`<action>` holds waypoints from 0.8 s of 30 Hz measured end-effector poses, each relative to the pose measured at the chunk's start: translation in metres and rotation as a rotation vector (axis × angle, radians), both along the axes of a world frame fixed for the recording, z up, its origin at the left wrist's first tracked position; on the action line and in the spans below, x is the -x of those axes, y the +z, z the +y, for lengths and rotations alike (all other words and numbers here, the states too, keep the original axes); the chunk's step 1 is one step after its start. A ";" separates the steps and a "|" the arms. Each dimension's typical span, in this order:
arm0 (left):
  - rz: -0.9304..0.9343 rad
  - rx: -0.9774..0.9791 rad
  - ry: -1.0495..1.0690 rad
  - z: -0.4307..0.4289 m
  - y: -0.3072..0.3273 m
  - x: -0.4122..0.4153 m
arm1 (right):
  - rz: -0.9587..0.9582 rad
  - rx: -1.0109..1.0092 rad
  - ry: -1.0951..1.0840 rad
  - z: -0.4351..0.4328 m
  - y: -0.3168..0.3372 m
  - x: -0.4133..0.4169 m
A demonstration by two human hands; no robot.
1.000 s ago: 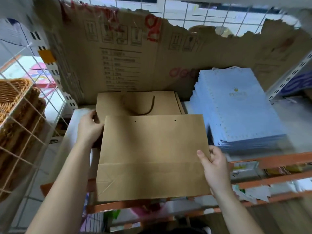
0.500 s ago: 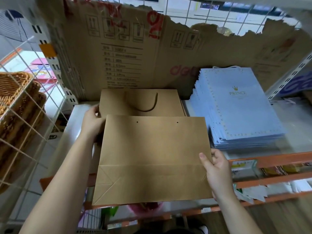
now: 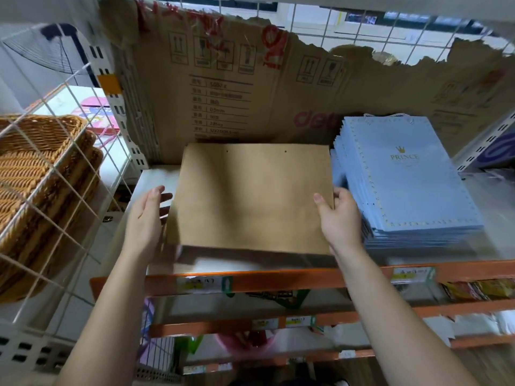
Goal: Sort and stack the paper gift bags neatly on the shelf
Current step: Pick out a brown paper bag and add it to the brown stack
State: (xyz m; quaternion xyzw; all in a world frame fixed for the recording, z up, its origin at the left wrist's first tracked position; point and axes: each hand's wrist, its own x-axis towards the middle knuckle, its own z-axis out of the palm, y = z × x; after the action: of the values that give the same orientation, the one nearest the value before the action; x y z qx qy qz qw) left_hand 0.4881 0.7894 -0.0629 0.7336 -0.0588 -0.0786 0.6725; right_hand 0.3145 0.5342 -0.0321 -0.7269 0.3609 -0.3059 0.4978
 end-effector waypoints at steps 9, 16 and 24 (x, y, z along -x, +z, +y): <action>-0.169 -0.172 -0.044 0.008 -0.005 0.022 | 0.336 0.242 0.103 -0.035 0.000 -0.052; -0.301 -0.340 -0.103 -0.001 -0.009 0.028 | 0.453 0.551 0.115 -0.027 -0.020 -0.042; -0.383 -0.569 -0.120 -0.004 -0.011 0.028 | 0.529 0.365 0.372 -0.018 -0.023 -0.005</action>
State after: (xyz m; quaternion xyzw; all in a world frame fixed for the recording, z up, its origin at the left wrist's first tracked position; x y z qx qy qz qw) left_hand 0.4601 0.7853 -0.0735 0.8883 -0.2027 0.0076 0.4121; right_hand 0.3195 0.5160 -0.0548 -0.9108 0.2784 -0.0709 0.2965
